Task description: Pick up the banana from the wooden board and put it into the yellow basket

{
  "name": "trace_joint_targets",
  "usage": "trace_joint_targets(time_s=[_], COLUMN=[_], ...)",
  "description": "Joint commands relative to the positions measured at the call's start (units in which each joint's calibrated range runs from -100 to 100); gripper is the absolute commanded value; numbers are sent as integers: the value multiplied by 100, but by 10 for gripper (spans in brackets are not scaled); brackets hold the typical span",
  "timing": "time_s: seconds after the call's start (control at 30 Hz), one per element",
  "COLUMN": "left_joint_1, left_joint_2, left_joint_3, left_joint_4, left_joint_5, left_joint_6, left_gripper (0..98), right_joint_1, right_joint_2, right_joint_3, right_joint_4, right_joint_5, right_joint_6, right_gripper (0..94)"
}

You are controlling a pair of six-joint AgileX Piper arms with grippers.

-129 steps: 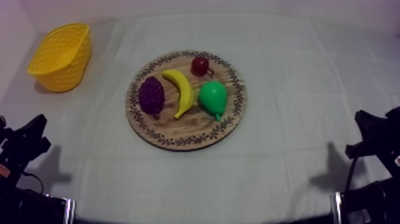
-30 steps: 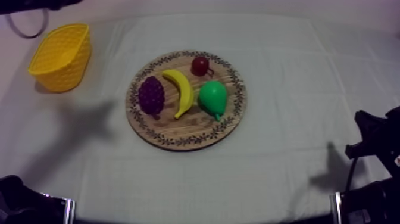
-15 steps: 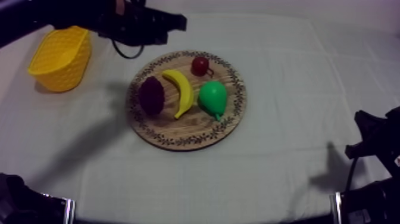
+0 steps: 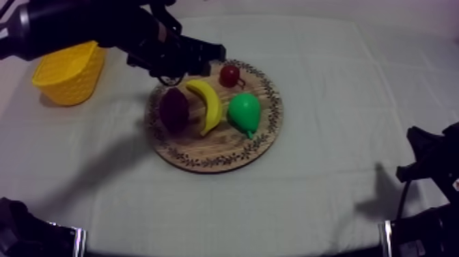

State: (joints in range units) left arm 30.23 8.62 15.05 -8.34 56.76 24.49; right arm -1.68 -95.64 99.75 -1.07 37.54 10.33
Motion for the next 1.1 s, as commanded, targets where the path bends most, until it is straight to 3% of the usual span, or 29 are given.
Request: trace_joint_targets(time_s=[0.0, 0.23, 1.07], left_joint_1=[-45, -110, -421], left_joint_2=[203, 988, 3138], left_joint_3=[-162, -672, -1787], left_joint_4=[81, 205, 858], left_joint_5=[107, 196, 91], left_joint_6=[-62, -124, -515], left_gripper=[747, 818, 771], right_joint_1=[0, 0, 0], right_joint_2=[-3, -3, -3], right_joint_3=[2, 2, 2], right_joint_4=[4, 6, 6], right_joint_5=[12, 12, 12], right_joint_6=[0, 0, 0], right_gripper=[4, 4, 4])
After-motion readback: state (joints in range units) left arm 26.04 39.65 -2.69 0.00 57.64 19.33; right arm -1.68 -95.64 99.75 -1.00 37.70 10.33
